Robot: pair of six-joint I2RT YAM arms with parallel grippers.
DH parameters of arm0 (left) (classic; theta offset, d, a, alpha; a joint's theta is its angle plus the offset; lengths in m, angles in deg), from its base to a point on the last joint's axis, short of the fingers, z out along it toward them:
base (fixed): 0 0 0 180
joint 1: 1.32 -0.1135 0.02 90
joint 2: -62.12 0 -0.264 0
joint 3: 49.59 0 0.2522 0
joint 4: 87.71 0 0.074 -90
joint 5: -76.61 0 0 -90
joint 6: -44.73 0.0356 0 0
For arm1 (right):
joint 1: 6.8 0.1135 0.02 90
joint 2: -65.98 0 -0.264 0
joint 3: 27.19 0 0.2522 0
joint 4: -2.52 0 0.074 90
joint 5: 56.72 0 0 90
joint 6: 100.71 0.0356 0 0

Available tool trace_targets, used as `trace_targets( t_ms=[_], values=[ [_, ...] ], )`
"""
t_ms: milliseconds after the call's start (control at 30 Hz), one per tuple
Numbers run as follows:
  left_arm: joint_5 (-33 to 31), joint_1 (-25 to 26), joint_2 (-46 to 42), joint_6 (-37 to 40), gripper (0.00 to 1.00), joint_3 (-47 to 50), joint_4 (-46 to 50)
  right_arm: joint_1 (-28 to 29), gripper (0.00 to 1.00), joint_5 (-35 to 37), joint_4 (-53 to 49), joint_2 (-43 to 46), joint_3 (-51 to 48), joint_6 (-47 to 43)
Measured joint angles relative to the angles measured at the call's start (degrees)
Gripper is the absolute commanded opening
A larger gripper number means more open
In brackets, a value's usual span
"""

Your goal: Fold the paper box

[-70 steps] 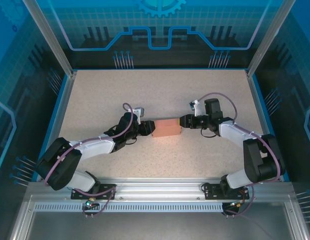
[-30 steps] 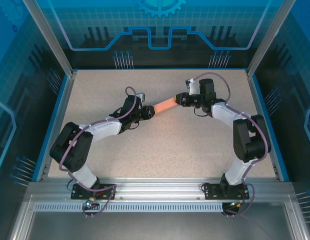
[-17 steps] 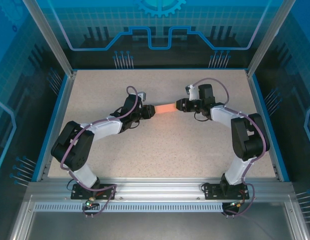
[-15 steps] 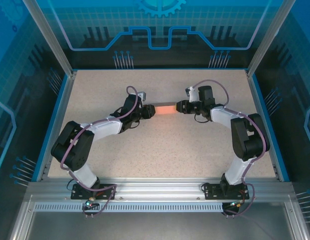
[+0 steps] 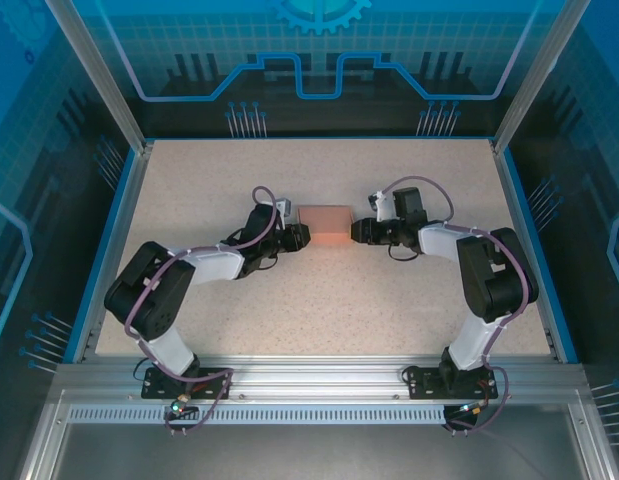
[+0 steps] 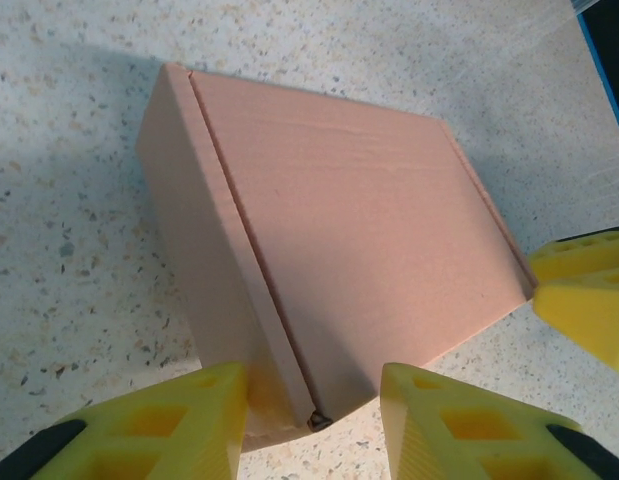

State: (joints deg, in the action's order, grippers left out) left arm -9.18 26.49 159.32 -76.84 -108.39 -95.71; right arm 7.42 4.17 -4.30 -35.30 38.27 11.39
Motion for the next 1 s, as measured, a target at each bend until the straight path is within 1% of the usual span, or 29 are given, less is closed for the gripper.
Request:
trace_targets(
  t_ms=[167,400,533,733,900,933,967,1000],
  values=[
    [0.0,0.2,1.1,0.0,0.46,1.1,-0.9,0.1,0.4,0.0,0.0,0.0,-0.3,0.2],
    [-0.6,0.2,1.1,0.0,0.57,1.5,-1.3,0.2,0.46,1.3,-1.4,0.4,-0.3,-0.7],
    [-1.9,0.3,-0.3,0.4,0.62,2.6,-1.0,0.2,0.47,3.7,-4.2,3.3,-0.3,-2.2],
    [-5.2,0.3,-7.8,2.8,0.7,4.2,0.8,1.2,0.48,9.4,-8.8,11.9,0.3,-5.8],
    [-9.4,0.3,-16.8,6.4,0.78,6.2,2.3,4.4,0.51,17.3,-13.0,19.5,1.7,-10.2],
    [-10.3,0.3,-18.7,7.2,0.8,6.8,2.8,5.1,0.52,18.9,-13.6,21.0,1.7,-11.0],
    [-11.4,0.3,-20.9,7.9,0.82,7.5,3.5,5.9,0.56,20.8,-14.2,22.8,1.7,-12.0],
    [-12.6,0.3,-23.2,8.6,0.85,8.2,4.3,6.5,0.62,22.6,-14.8,24.4,1.7,-13.0]
  ],
)
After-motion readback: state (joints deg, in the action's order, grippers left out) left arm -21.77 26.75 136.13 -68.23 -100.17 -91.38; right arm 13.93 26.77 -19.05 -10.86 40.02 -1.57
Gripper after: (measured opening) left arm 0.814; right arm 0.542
